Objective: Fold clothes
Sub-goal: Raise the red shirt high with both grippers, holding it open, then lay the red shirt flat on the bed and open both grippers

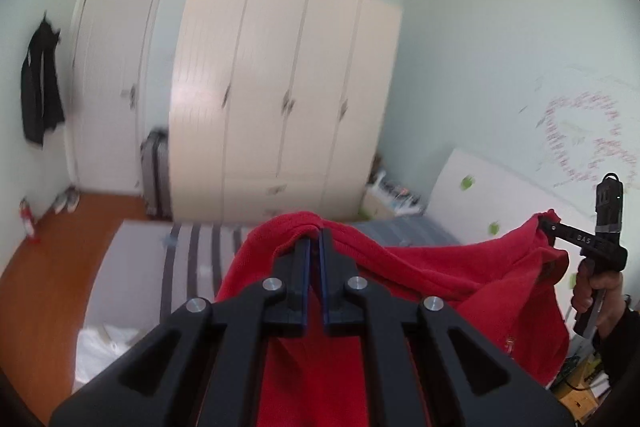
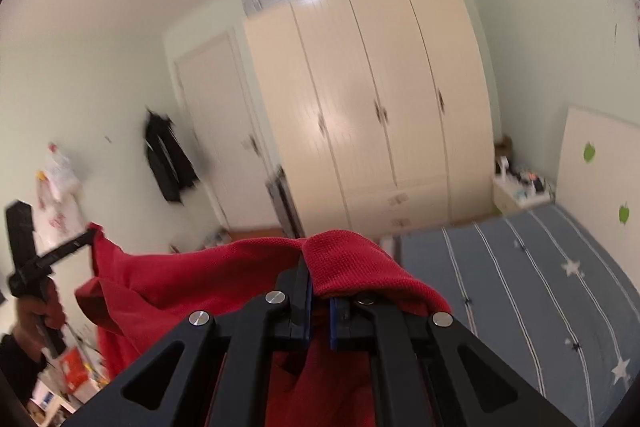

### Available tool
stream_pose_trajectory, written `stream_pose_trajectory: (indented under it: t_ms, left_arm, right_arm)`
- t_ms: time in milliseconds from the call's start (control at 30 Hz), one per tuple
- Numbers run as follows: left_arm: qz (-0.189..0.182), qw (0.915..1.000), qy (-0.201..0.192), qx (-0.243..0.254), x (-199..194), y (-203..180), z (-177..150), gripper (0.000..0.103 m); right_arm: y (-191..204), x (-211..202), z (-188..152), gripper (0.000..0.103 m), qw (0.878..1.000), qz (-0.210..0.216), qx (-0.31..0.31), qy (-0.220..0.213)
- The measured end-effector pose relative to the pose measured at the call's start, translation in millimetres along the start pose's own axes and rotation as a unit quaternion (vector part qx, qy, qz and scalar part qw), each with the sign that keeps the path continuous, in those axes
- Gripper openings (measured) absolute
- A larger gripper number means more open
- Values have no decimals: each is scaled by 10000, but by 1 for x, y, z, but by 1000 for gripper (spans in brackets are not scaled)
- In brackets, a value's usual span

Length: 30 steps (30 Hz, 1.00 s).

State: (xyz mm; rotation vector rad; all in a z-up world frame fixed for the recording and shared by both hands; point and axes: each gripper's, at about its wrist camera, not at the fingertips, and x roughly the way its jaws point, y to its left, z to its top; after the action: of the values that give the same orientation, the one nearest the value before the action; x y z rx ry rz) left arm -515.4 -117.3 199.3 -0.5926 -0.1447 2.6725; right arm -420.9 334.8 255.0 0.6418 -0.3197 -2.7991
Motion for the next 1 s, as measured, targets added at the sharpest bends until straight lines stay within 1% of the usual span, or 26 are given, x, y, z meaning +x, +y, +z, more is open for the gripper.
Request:
stream_pose_trajectory:
  t_ms: [67, 167, 233, 267, 300, 333, 367, 400, 467, 533, 567, 633, 700, 767, 833, 900, 967, 1000]
  left_arm:
    - [196, 9997, 148, 9, 54, 13, -17, 2]
    - [447, 9983, 355, -127, 137, 34, -27, 2]
    - [620, 9975, 295, -142, 173, 38, -18, 2]
    - [707, 9971, 256, -145, 190, 40, -13, 2]
    - [713, 9970, 185, -235, 198, 41, -3, 2]
    - [688, 9971, 71, -318, 200, 41, 8, 2]
    - [685, 9972, -89, -277, 198, 38, 20, 2]
    - [699, 9972, -230, -160, 192, 34, 32, 2]
    - [624, 9970, -456, -97, 171, 32, 44, 2]
    - [519, 9970, -554, -160, 147, 33, 45, 2]
    - [410, 9970, -617, -236, 131, 33, 41, 2]
    - [325, 9961, -772, -265, 97, 32, 25, 2]
    - [296, 9956, -770, -444, 68, 34, -2, 2]
    - [323, 9963, -471, -639, 47, 32, -50, 2]
    - [507, 9958, -10, -763, 29, 28, -112, 2]
    - [681, 9912, 505, -1016, 18, 31, -169, 2]
    - [986, 9821, 1162, -1104, 15, 32, -242, 2]
    - [1141, 9756, 1493, -1137, 14, 32, -279, 2]
  right_arm:
    - [-28, 59, -14, 5, 9993, -78, 150, 337]
    - [-64, 143, -31, 5, 9973, -218, 244, 655]
    - [-77, 186, -29, 5, 9964, -340, 205, 745]
    - [-82, 203, -24, 5, 9965, -373, 184, 719]
    - [-86, 216, -15, 5, 9969, -402, 181, 653]
    - [-89, 224, 0, 5, 9974, -398, 243, 541]
    - [-89, 224, 17, 5, 9982, -374, 253, 393]
    - [-89, 224, 32, 5, 9988, -348, 244, 237]
    - [-82, 212, 56, 5, 9996, -252, 141, -63]
    - [-76, 195, 68, 5, 9996, -125, 26, -240]
    - [-74, 187, 69, 5, 9996, -85, -47, -259]
    - [-65, 165, 62, 5, 9991, 76, -210, -361]
    - [-58, 144, 42, 5, 9982, 141, -439, -392]
    - [-58, 126, 5, 5, 9989, 255, -350, -158]
    - [-61, 111, -42, 5, 9991, 309, -161, 224]
    - [-62, 99, -101, 5, 9975, 223, -57, 673]
    - [-62, 93, -170, 5, 9918, 91, 87, 1274]
    - [-65, 94, -208, 5, 9864, 17, 206, 1629]
